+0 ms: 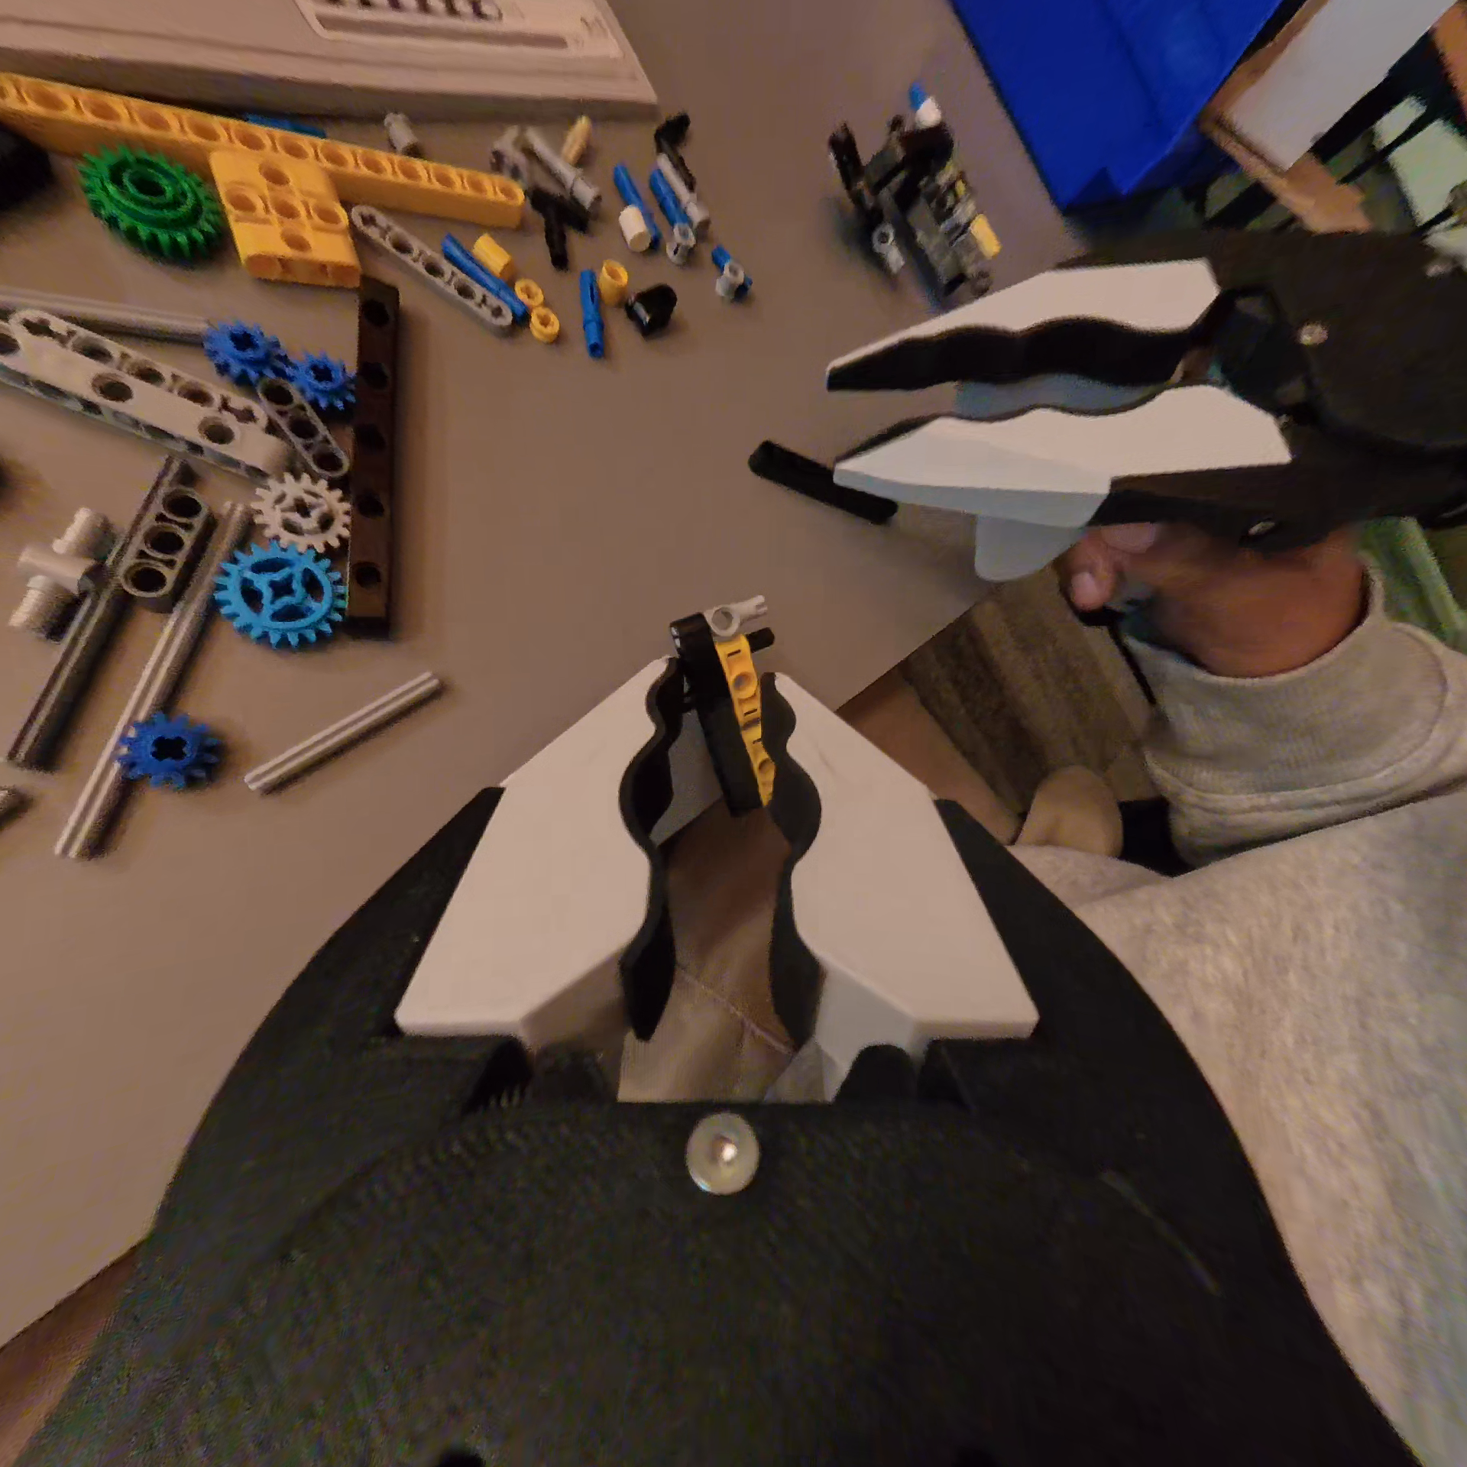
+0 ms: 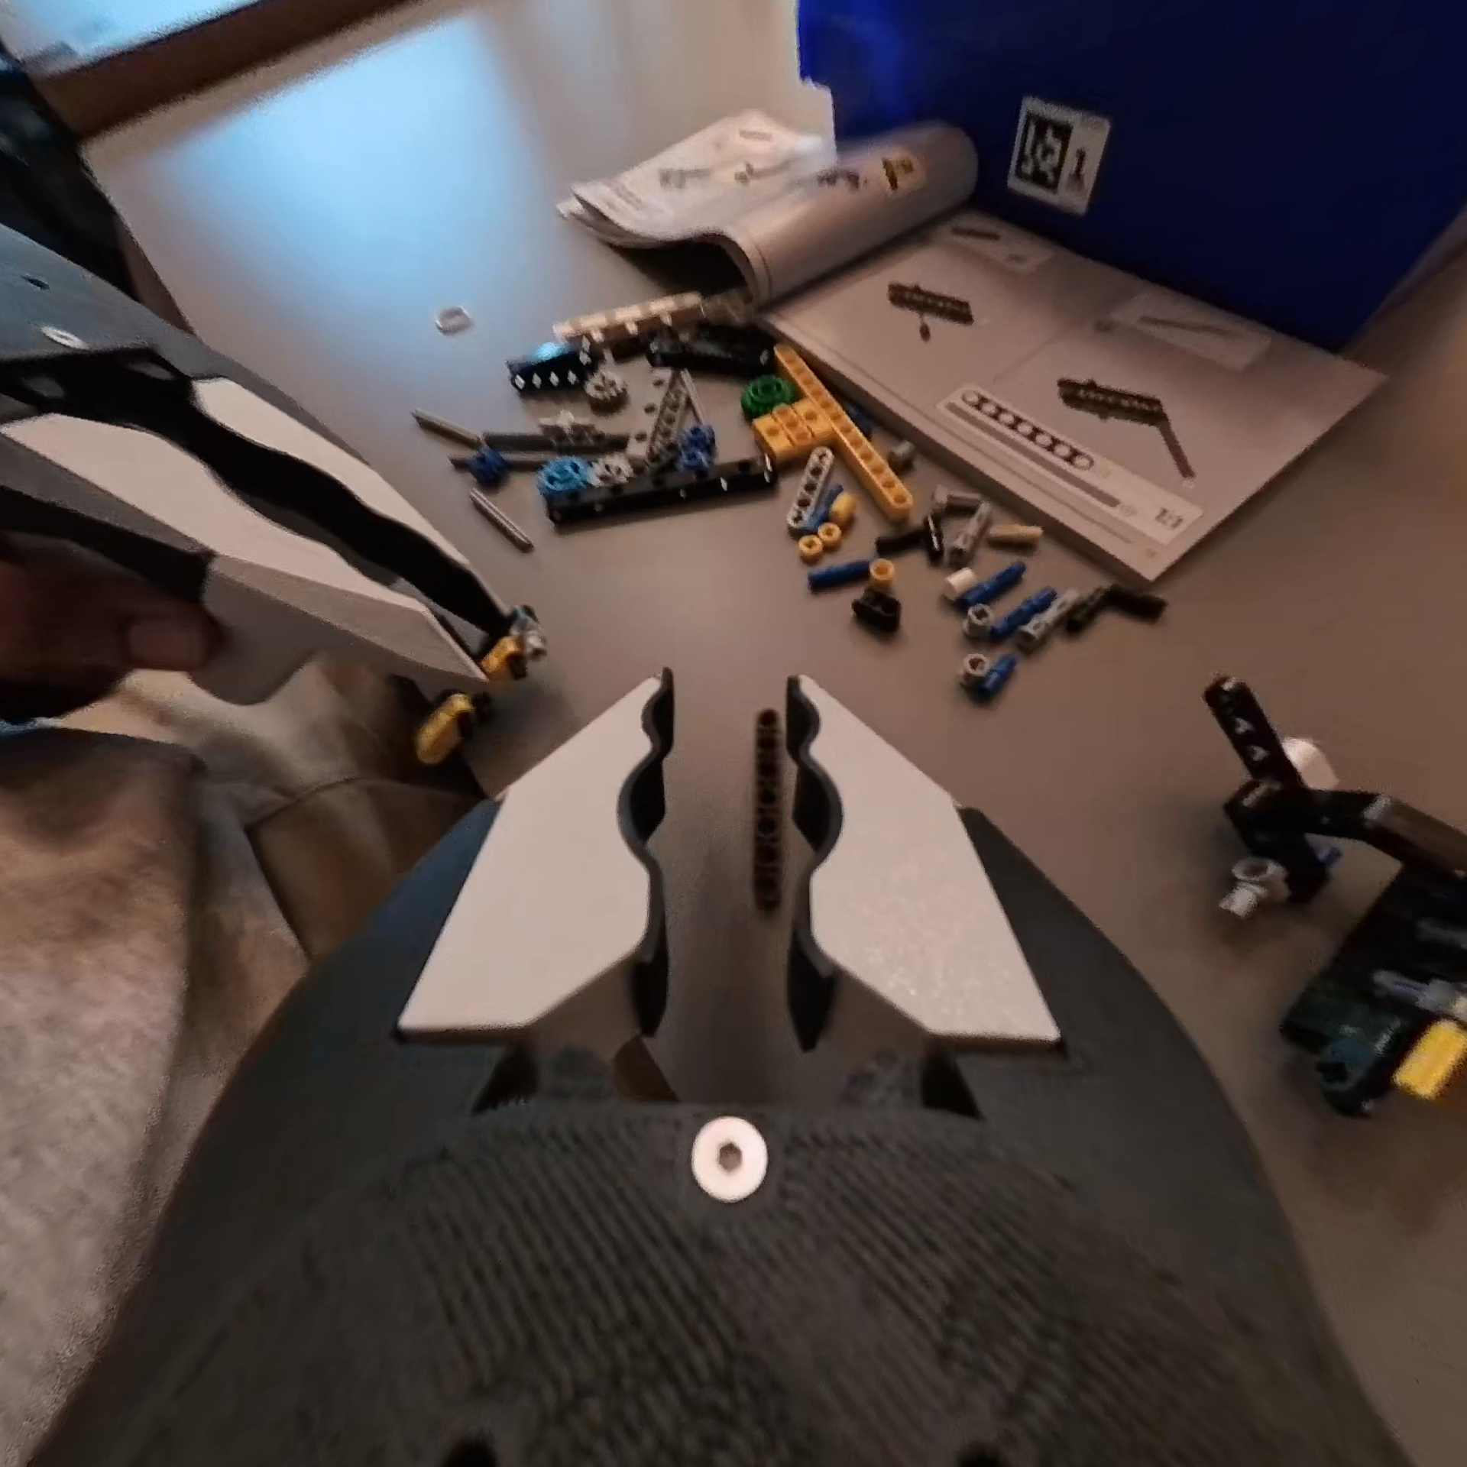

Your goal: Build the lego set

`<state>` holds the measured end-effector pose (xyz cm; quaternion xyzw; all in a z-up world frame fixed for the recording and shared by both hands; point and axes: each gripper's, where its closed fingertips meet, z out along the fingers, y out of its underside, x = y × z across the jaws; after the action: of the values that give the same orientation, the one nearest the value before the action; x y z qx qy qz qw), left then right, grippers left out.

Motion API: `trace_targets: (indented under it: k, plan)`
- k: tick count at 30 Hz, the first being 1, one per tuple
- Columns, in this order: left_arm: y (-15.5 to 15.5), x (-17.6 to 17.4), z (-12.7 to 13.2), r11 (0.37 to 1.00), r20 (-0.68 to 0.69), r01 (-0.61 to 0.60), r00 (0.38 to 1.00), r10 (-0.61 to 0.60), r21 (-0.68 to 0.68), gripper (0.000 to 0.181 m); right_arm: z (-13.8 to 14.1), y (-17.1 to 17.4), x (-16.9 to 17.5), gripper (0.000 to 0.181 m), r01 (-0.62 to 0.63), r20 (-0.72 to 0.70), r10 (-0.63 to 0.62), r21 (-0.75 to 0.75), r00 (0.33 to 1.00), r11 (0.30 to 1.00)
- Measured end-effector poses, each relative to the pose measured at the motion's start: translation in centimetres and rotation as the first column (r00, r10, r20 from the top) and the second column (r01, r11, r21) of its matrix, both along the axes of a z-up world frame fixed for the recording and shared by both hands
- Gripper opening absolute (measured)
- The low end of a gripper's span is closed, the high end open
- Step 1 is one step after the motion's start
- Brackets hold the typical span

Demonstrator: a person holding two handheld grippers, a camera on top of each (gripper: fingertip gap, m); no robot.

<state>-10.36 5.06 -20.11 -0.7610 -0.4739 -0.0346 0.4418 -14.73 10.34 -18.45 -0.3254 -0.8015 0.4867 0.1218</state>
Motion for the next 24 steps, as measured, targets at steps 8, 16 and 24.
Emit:
trace_targets:
  k: [8, 16, 24]
  plan:
    - [0.6, -0.5, 1.7, 0.992, -0.062, -0.002, 0.998, 0.01, 0.129, 0.015, 2.0, -4.2, 3.1, 0.031, -0.093, 0.181, 0.174, -0.385, 0.968, 0.918]
    - [1.5, -0.1, 2.0, 0.994, -0.147, 0.061, 0.988, -0.046, 0.094, 0.017, 1.6, -4.8, 3.8, 0.008, -0.114, 0.233, 0.227, -0.416, 0.946, 0.902]
    - [2.3, 0.6, 3.3, 0.98, -0.21, 0.126, 0.973, -0.092, 0.153, 0.029, 2.2, -3.8, 3.4, 0.005, -0.103, 0.26, 0.254, -0.48, 0.932, 0.871]
